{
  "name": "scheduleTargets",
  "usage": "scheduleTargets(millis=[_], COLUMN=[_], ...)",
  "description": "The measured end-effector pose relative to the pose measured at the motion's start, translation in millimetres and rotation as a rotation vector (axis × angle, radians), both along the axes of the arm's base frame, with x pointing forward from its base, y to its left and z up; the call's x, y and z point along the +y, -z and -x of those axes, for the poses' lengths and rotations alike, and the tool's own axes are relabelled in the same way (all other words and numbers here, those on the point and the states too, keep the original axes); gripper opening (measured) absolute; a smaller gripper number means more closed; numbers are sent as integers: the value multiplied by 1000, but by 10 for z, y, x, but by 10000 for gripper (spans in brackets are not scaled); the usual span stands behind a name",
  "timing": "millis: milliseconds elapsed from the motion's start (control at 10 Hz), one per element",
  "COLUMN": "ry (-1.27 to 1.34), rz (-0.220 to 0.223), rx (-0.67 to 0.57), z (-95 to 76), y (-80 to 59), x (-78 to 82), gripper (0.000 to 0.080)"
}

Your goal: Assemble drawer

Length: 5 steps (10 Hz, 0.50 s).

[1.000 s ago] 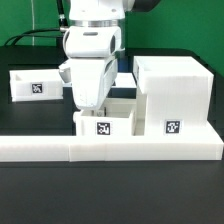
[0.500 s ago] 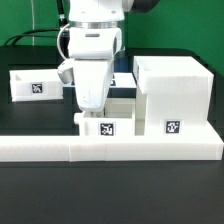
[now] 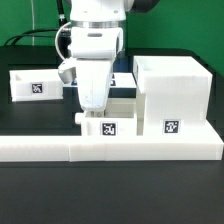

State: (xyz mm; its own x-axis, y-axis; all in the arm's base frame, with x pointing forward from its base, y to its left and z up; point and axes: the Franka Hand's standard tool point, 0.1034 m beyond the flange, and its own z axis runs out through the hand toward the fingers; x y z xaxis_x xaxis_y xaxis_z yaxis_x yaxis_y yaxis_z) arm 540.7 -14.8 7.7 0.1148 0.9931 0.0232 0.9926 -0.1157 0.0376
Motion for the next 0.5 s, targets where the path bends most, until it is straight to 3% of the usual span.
scheduleTargets(millis=[200,500], ry=[-18,-9], rz=[0,14], rx=[0,18], z=[-28,-41], y=[-4,-11], x=[94,93], gripper=[42,42])
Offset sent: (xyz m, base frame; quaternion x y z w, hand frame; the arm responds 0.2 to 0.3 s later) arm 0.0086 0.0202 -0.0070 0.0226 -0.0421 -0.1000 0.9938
